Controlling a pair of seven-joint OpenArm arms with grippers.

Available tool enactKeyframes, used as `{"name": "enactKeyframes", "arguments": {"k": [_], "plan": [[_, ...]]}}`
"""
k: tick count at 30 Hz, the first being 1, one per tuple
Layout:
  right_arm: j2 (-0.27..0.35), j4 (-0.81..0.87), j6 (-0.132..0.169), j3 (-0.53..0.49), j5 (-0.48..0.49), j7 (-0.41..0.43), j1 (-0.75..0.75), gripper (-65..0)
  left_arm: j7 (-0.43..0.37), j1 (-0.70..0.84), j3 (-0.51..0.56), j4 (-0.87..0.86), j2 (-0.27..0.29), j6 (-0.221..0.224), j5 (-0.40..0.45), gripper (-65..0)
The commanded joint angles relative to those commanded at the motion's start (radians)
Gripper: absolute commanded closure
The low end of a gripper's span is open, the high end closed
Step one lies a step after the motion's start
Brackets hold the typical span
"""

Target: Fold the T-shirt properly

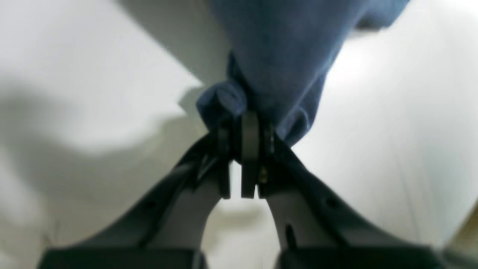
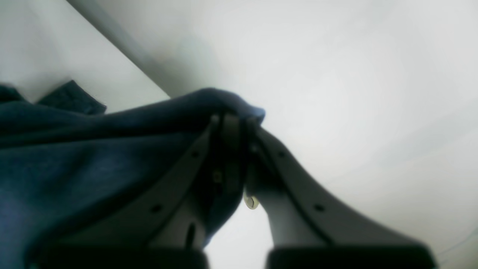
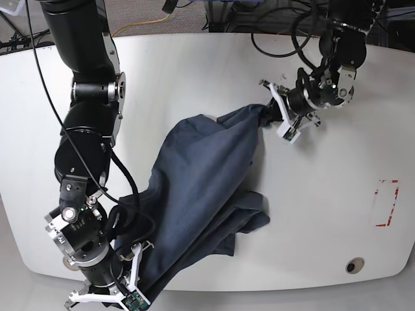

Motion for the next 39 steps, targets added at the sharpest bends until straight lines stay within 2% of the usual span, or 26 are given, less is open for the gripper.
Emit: {"name": "enactKeyframes", "arguments": {"k": [3,8,11,13,14,17,19,21,23,25,32,39], "plan": [[-0.003,0.0,0.0,0.0,0.0,0.0,0.0,0.0,0.0,0.092,0.005,0.103,-0.032,-0.011,-0.003,0.0],[-0.006,0.0,0.0,0.0,0.0,0.0,0.0,0.0,0.0,0.155,0.0,0.181,-0.038,-0.084,-0.002,0.0],[-0.006,0.0,0.0,0.0,0.0,0.0,0.0,0.0,0.002,0.153,0.0,0.192,-0.038,-0.1,-0.006,0.0],[-0.006,0.0,0.0,0.0,0.0,0.0,-0.002,0.0,0.002,0.15,-0.005,0.192,-0.038,-0.098,-0.006,-5.8],[-0.006,0.0,0.0,0.0,0.0,0.0,-0.002,0.0,0.002,0.138,-0.026,0.192,-0.038,-0.098,-0.006,-12.4],[-0.006,0.0,0.0,0.0,0.0,0.0,-0.002,0.0,0.002,0.107,-0.083,0.192,-0.026,-0.098,-0.006,-26.1],[-0.006,0.0,0.0,0.0,0.0,0.0,-0.002,0.0,0.012,0.063,-0.117,0.189,0.006,-0.097,-0.002,-36.8],[-0.006,0.0,0.0,0.0,0.0,0.0,-0.002,0.0,0.058,0.008,-0.147,0.186,0.028,-0.089,0.0,-41.4],[-0.006,0.0,0.0,0.0,0.0,0.0,-0.002,0.0,0.129,-0.083,-0.172,0.176,0.044,-0.068,0.002,-42.1],[-0.006,0.0,0.0,0.0,0.0,0.0,-0.002,0.0,0.184,-0.166,-0.184,0.118,0.055,-0.051,0.002,-42.4],[-0.006,0.0,0.0,0.0,0.0,0.0,-0.002,0.0,0.181,-0.42,-0.181,-0.224,0.086,-0.014,0.0,-42.2],[-0.008,0.0,0.0,0.0,0.0,0.0,-0.003,0.0,0.02,-0.589,-0.18,-0.575,0.127,-0.014,0.0,-42.2]]}}
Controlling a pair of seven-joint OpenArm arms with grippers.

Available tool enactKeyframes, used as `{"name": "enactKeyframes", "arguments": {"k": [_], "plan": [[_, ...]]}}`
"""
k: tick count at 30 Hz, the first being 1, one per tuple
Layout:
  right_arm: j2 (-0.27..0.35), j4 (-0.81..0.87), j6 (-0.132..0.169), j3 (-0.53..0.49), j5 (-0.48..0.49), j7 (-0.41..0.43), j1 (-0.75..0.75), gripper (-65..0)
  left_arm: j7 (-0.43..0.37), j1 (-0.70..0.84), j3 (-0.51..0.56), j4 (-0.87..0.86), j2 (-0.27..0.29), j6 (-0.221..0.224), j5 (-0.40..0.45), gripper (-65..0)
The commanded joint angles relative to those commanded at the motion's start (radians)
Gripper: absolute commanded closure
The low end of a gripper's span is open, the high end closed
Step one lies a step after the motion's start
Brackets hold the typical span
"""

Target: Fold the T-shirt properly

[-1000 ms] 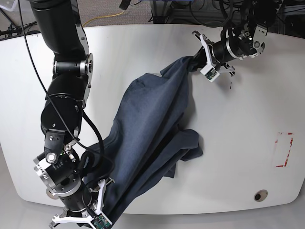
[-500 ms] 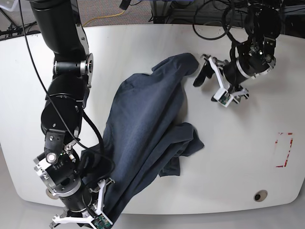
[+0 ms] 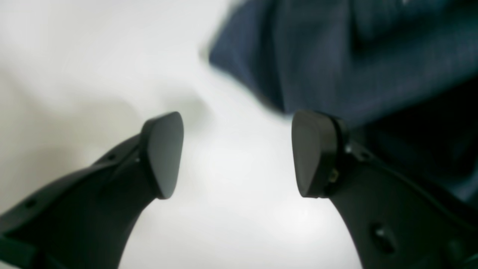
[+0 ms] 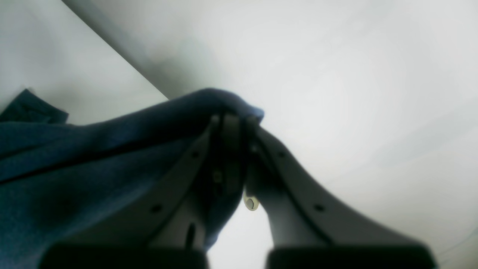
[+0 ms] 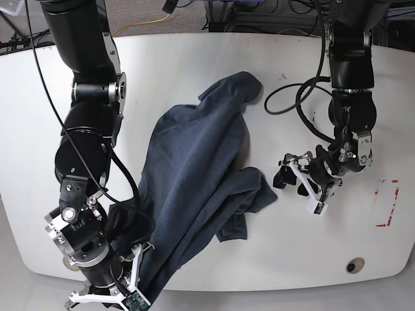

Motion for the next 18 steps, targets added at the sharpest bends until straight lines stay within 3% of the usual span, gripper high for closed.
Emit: {"name": "enactKeyframes", "arguments": {"k": [3,9,18], "plan": [[0.0,0.0,0.0,0.0,0.0,0.0,0.0,0.0,-0.069,-0.057,0.0,-0.144,0.014,-0.005,0.002,-42.4],[0.0,0.0,0.0,0.0,0.0,0.0,0.0,0.0,-0.176,-0.064,0.009,-0.261,0.046,0.0,0.04,-42.4],[-0.002,0.0,0.0,-0.002,0.0,0.0,0.0,0.0,-0.264,-0.097,0.009,-0.44,0.127,0.0,0.044,-42.2]]}}
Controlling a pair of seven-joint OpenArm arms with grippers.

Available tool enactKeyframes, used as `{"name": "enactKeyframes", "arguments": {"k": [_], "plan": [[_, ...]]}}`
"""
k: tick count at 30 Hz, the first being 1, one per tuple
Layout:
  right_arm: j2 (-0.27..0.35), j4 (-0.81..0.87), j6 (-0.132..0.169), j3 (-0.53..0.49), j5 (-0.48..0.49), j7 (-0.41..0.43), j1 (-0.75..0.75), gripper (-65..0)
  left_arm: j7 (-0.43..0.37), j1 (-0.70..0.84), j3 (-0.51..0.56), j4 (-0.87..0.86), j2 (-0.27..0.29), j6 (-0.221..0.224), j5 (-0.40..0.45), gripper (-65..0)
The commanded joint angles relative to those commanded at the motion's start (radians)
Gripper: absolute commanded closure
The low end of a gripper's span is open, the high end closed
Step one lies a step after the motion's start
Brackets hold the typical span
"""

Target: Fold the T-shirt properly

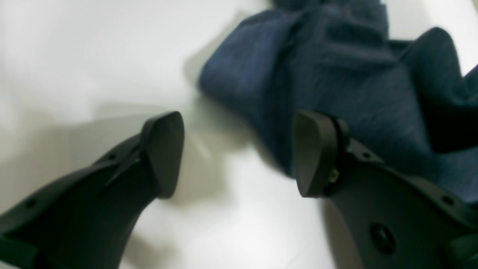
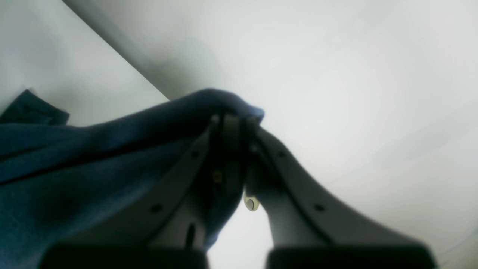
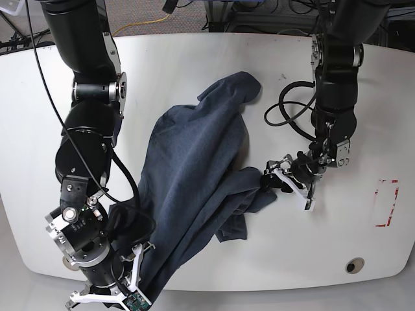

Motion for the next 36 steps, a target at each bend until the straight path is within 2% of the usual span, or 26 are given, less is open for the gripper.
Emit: {"name": "enactKeyframes", "arguments": {"k": [7,10,11,12,14,16,17,20,22,26,30,36], "plan": [[-0.026,0.002,0.0,0.002,-0.003,0.0,-0.014,0.0,0.0,-0.002,-0.002,-0.023,0.075,0.0,0.0,-42.2],[-0.031,0.006,0.0,0.002,-0.005,0.0,-0.023,0.0,-0.002,-0.002,-0.003,-0.023,0.084,0.002,-0.002,-41.4],[-0.031,0.015,0.0,0.002,-0.006,0.0,-0.025,0.0,-0.005,-0.002,-0.005,-0.023,0.084,0.009,-0.002,-38.7],[-0.031,0.018,0.0,0.002,-0.006,0.0,-0.026,0.0,-0.02,0.0,-0.006,-0.023,0.084,0.031,-0.002,-32.9],[-0.031,0.02,0.0,0.002,-0.008,0.0,-0.028,0.0,-0.066,0.005,-0.018,-0.018,0.084,0.071,-0.002,-17.9],[-0.028,0.02,0.0,0.002,-0.008,0.0,-0.035,0.0,-0.094,0.006,-0.029,-0.025,0.08,0.092,-0.002,-4.2],[-0.028,0.02,0.0,0.002,-0.009,0.0,-0.037,0.0,-0.092,0.006,-0.034,-0.025,0.077,0.094,-0.002,0.0],[-0.025,0.02,0.0,0.005,-0.011,0.0,-0.038,0.0,-0.077,0.023,-0.058,0.002,0.074,0.094,-0.002,0.0],[-0.025,0.02,0.0,0.051,-0.011,0.0,-0.04,0.0,-0.046,0.044,-0.106,0.072,0.026,0.094,-0.002,0.0],[-0.025,0.012,0.0,0.149,-0.008,0.0,-0.037,0.0,0.002,0.08,-0.127,0.175,-0.002,0.094,-0.003,0.0],[-0.025,-0.011,0.0,0.218,-0.009,0.0,-0.037,0.0,0.046,0.138,-0.13,0.319,-0.064,0.094,-0.005,0.0],[-0.003,-0.043,0.0,0.339,-0.011,0.0,-0.038,0.0,0.196,0.25,-0.284,0.598,-0.118,0.094,-0.068,0.0]]}}
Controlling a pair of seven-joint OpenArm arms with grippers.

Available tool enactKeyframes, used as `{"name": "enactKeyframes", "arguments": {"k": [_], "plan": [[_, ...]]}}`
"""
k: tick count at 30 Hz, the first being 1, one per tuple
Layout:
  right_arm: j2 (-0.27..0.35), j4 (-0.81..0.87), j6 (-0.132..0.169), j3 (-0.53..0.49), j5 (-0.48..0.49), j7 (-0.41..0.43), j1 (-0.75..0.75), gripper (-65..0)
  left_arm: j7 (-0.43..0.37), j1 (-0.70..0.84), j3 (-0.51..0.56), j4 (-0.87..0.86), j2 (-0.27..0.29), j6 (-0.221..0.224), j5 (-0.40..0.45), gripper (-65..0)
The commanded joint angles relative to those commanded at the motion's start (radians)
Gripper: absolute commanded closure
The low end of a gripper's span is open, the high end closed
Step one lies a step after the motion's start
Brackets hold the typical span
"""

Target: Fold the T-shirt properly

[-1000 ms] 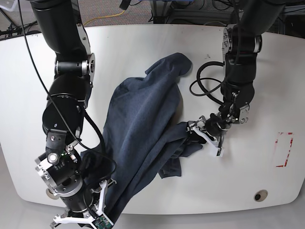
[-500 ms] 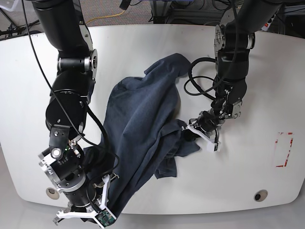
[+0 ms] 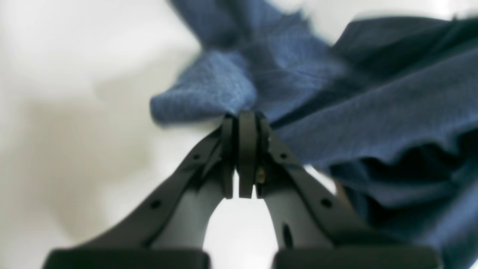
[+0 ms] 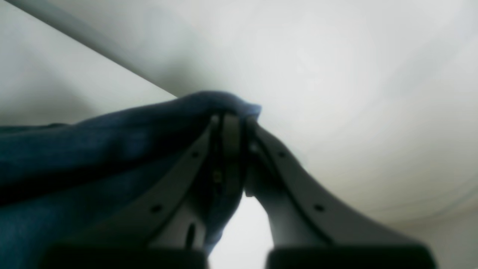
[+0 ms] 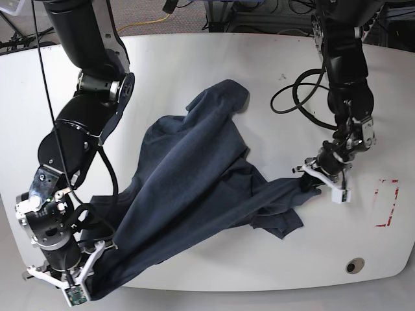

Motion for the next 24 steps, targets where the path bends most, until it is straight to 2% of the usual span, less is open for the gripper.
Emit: {"name": "enactKeyframes", "arguments": {"k": [4,6,11,16,24], "plan": [[0.008,-0.037,0.0,0.086,0.002,0.0,-0.002,0.0,0.081,0.061,-0.095,0.181,-0.011,0.0,0.0,0.0],[0.008,-0.041,0.0,0.098,0.005,0.0,-0.009,0.0,0.101,0.083,-0.115,0.239,-0.012,-0.002,0.0,0.0],[0.009,-0.015,0.0,0.084,0.009,0.0,-0.049,0.0,0.138,0.144,-0.104,0.351,-0.023,-0.002,0.002,0.0],[-0.012,0.026,0.0,0.078,0.011,-0.043,-0.103,0.0,0.175,0.213,-0.08,0.443,-0.017,-0.002,0.002,0.0],[-0.031,0.061,0.0,0.086,0.011,-0.048,-0.178,0.0,0.183,0.325,-0.054,0.466,0.029,-0.002,0.002,0.0]]}}
